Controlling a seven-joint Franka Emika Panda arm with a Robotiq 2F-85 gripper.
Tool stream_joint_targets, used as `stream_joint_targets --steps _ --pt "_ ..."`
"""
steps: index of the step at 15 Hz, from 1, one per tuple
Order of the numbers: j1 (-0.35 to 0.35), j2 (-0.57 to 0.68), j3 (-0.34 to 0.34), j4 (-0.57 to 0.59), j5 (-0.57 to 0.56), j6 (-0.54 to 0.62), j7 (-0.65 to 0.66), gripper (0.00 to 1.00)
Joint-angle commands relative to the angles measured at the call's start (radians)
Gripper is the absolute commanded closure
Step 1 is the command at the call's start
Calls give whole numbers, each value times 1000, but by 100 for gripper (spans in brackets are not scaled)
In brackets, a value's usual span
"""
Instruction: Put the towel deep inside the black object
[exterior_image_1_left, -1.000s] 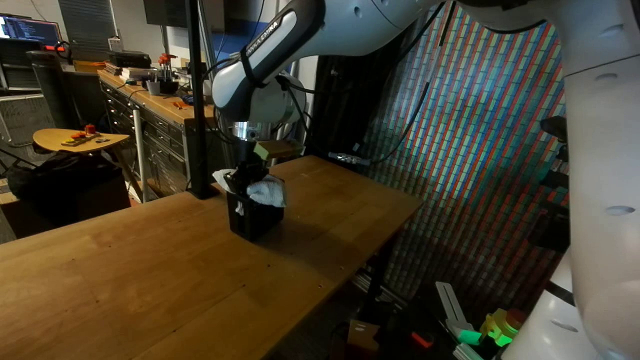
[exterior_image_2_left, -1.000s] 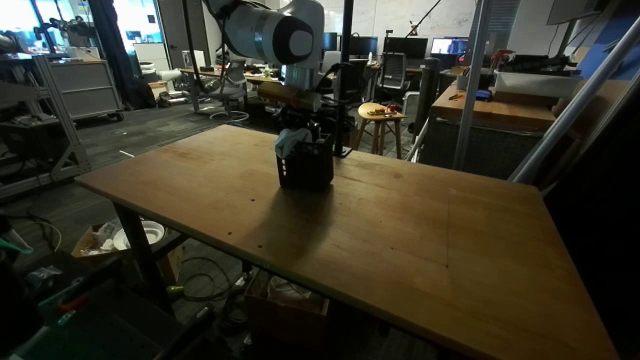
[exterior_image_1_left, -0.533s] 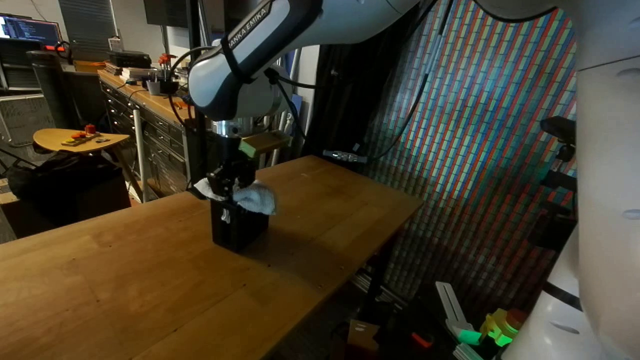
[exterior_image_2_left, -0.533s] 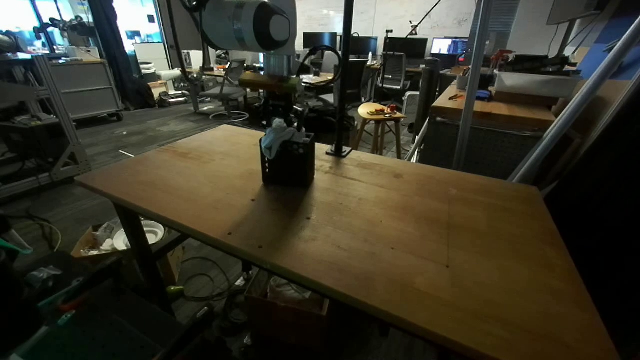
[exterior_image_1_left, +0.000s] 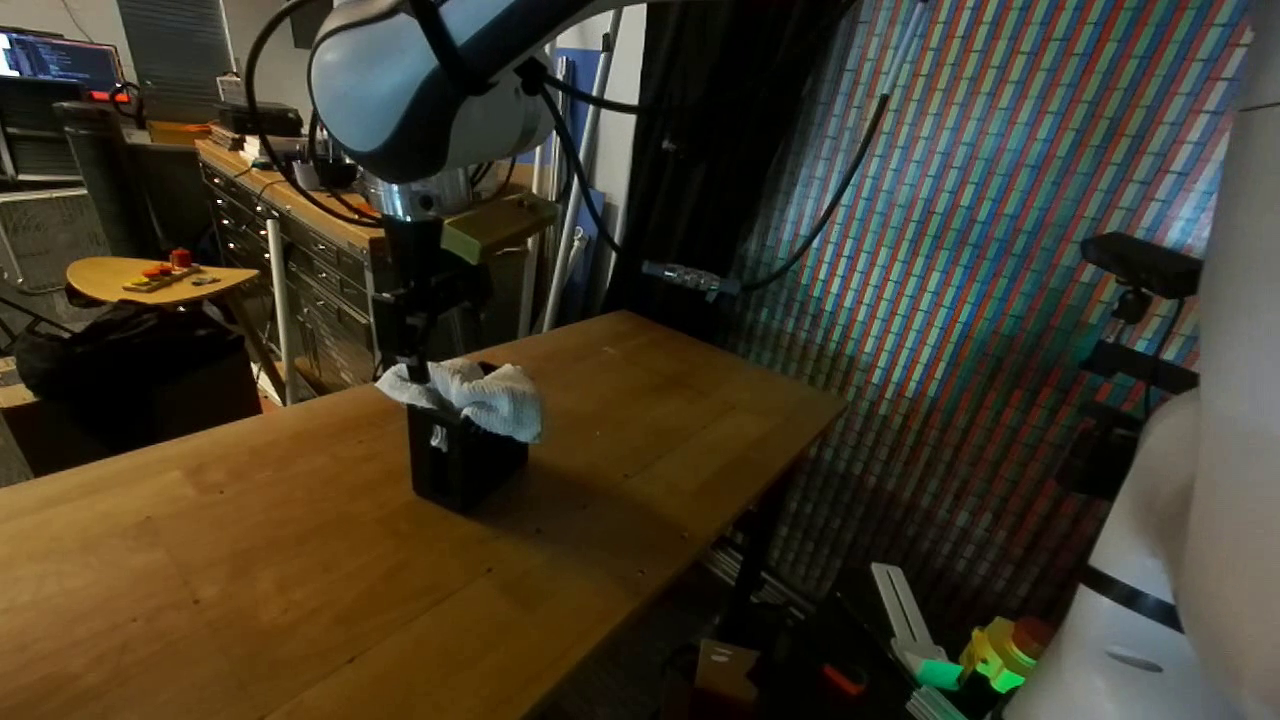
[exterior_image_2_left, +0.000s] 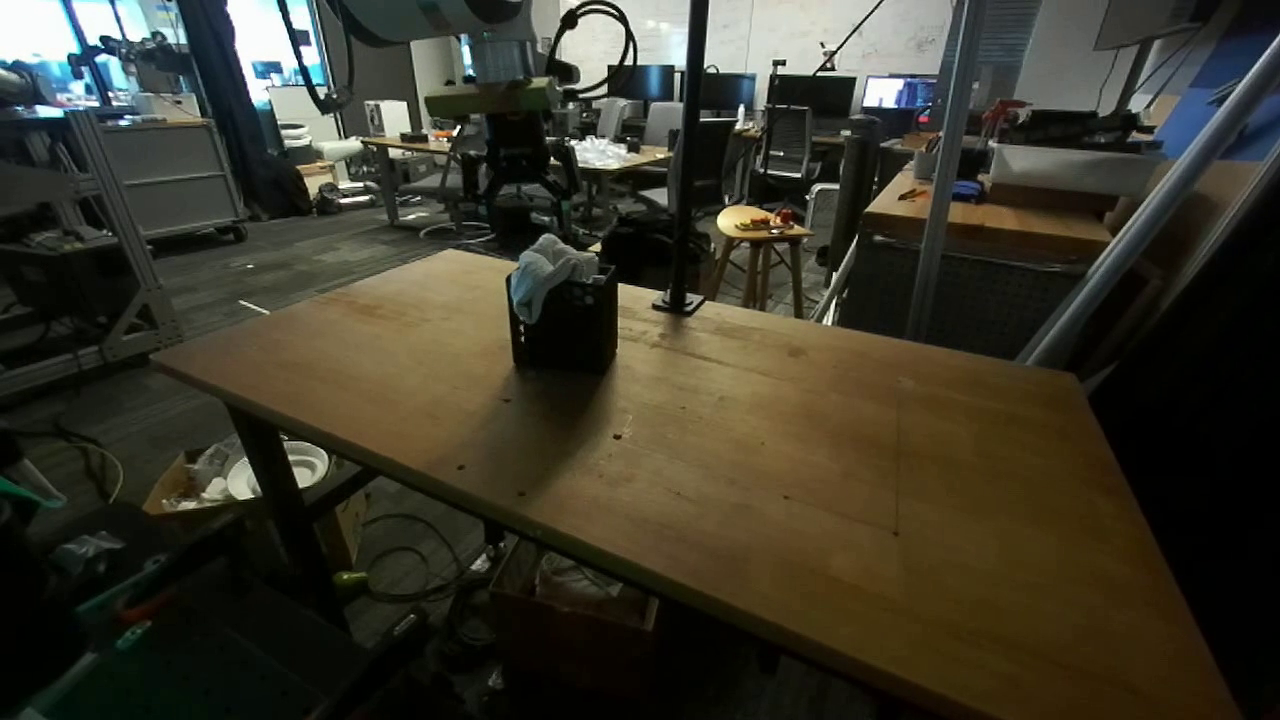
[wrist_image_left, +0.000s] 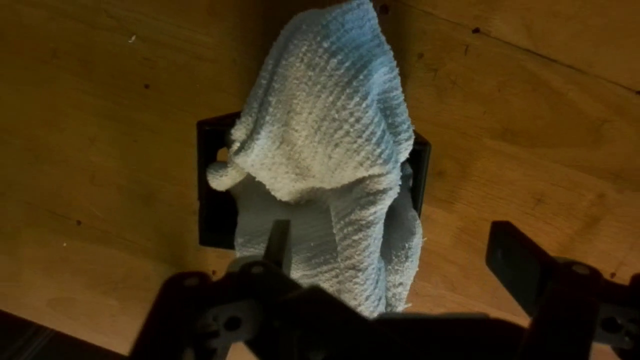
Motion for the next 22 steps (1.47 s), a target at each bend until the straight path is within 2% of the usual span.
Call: stream_joint_targets --steps 1,3,10,12,13,22 --pt "22 -58 1 -23 -56 -44 49 20" --pt "28 -65 3 -22 -73 -54 62 27" --pt "32 -46 16 -15 -74 -42 64 82" --pt "30 -42 18 -18 -69 -35 60 95" --pt "28 -38 19 -21 -65 -30 58 99" --pt "12 20 19 -35 -29 47 33 99"
